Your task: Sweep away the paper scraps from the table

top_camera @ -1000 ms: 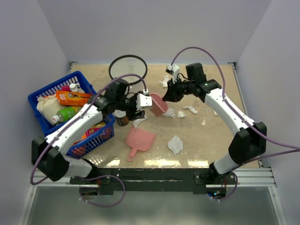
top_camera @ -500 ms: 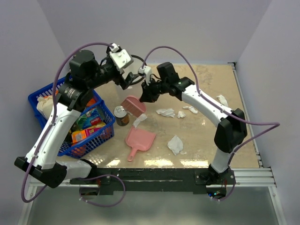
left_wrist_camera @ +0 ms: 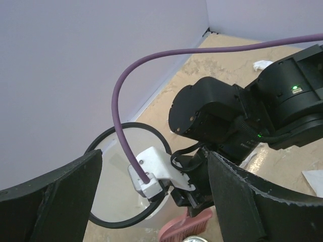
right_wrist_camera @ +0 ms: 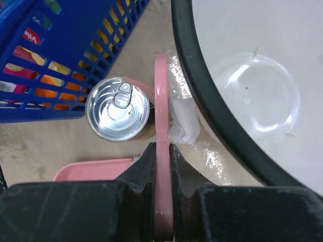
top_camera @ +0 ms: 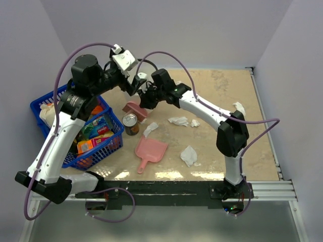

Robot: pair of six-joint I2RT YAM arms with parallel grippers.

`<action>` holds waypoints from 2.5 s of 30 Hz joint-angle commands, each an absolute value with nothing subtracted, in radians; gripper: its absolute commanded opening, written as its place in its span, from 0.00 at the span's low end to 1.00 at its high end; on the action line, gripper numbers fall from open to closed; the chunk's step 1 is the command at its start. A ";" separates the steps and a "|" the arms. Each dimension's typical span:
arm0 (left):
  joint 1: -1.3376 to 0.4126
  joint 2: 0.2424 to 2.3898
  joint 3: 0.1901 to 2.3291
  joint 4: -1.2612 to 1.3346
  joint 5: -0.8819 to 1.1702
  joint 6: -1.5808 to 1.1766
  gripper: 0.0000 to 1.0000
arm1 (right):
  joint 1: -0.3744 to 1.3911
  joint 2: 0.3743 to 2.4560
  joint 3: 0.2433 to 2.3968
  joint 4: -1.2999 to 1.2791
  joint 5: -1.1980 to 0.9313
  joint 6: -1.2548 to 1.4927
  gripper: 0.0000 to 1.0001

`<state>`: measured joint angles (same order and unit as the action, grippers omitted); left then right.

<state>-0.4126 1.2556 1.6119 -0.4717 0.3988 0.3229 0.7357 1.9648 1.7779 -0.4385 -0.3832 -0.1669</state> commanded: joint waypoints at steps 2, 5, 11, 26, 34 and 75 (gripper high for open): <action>-0.400 1.233 1.600 -0.426 0.445 0.287 0.89 | 0.741 1.997 1.832 -0.403 -0.330 -0.201 0.00; -0.384 1.243 1.601 -0.414 0.475 0.264 0.88 | 0.739 1.997 1.801 -0.406 -0.289 -0.225 0.00; -0.356 1.262 1.606 -0.410 0.548 0.233 0.88 | 0.741 1.950 1.715 -0.419 -0.196 -0.285 0.00; -0.351 1.278 1.592 -0.400 0.614 0.236 0.87 | 0.695 1.599 1.359 -0.554 -0.126 -0.339 0.00; -0.353 1.292 1.595 -0.436 0.623 0.294 0.86 | 0.660 1.440 1.364 -0.627 -0.365 -0.370 0.00; -0.486 1.140 1.372 -0.667 0.563 0.515 0.84 | 0.363 1.350 1.149 -0.580 -0.604 -0.258 0.00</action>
